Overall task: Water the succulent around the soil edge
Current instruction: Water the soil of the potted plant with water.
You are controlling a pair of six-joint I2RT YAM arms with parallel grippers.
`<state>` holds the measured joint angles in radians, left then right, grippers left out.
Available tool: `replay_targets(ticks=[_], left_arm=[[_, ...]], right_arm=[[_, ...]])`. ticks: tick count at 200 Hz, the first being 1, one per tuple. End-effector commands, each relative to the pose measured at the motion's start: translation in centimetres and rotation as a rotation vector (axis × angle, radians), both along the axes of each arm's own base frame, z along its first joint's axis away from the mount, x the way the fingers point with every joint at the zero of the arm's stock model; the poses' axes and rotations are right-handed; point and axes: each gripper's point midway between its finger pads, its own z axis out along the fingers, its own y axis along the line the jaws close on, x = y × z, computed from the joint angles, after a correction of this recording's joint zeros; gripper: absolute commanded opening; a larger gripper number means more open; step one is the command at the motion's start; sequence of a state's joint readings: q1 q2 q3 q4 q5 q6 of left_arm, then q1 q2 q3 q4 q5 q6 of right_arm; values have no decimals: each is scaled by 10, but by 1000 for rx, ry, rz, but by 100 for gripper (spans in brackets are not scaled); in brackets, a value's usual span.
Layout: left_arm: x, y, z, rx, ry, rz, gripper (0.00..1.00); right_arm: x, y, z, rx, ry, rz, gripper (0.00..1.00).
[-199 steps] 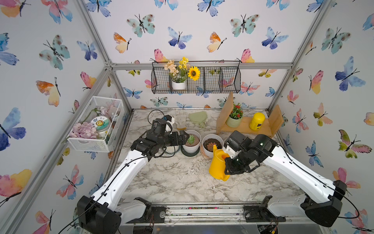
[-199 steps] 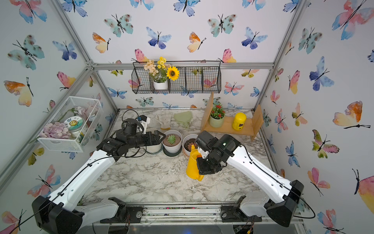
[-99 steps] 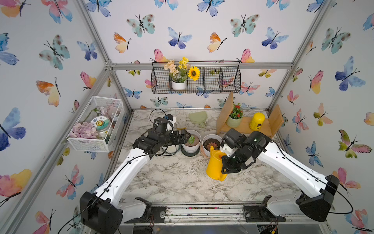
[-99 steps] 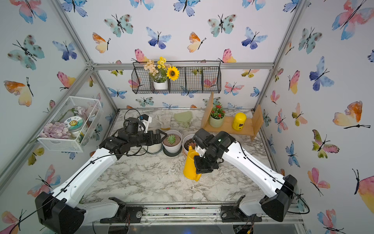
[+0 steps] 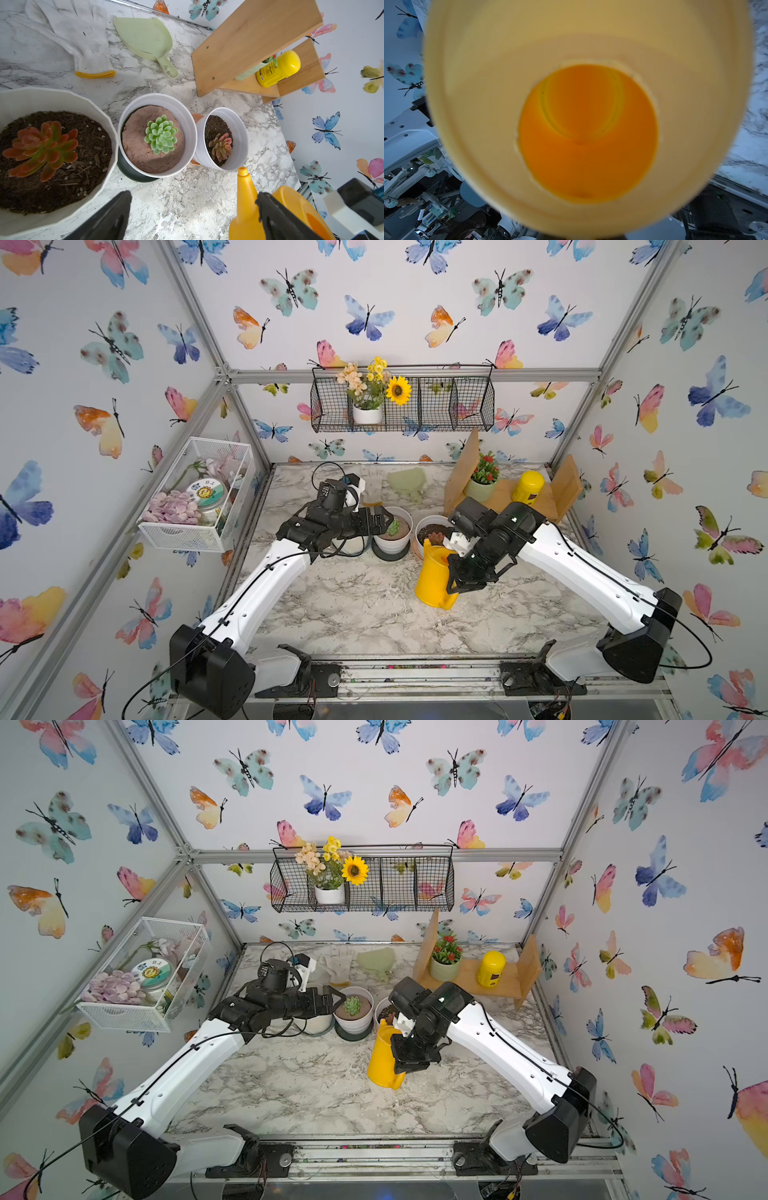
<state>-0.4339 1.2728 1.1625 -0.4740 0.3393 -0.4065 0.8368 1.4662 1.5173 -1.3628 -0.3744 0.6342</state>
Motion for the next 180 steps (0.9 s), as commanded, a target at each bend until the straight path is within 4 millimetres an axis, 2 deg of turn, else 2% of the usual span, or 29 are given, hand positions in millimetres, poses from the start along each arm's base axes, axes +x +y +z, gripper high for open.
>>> replay_targets(ticks=[1, 88, 139, 180], left_arm=[[2, -4, 12, 1, -37, -28, 99], [6, -1, 19, -8, -68, -2, 98], [9, -6, 28, -26, -73, -16, 98], [11, -9, 31, -35, -71, -23, 98]], right_arm=[[1, 7, 7, 28, 10, 15, 2], [18, 18, 15, 35, -4, -32, 2], [35, 11, 19, 44, -7, -98, 2], [42, 16, 21, 54, -2, -105, 2]])
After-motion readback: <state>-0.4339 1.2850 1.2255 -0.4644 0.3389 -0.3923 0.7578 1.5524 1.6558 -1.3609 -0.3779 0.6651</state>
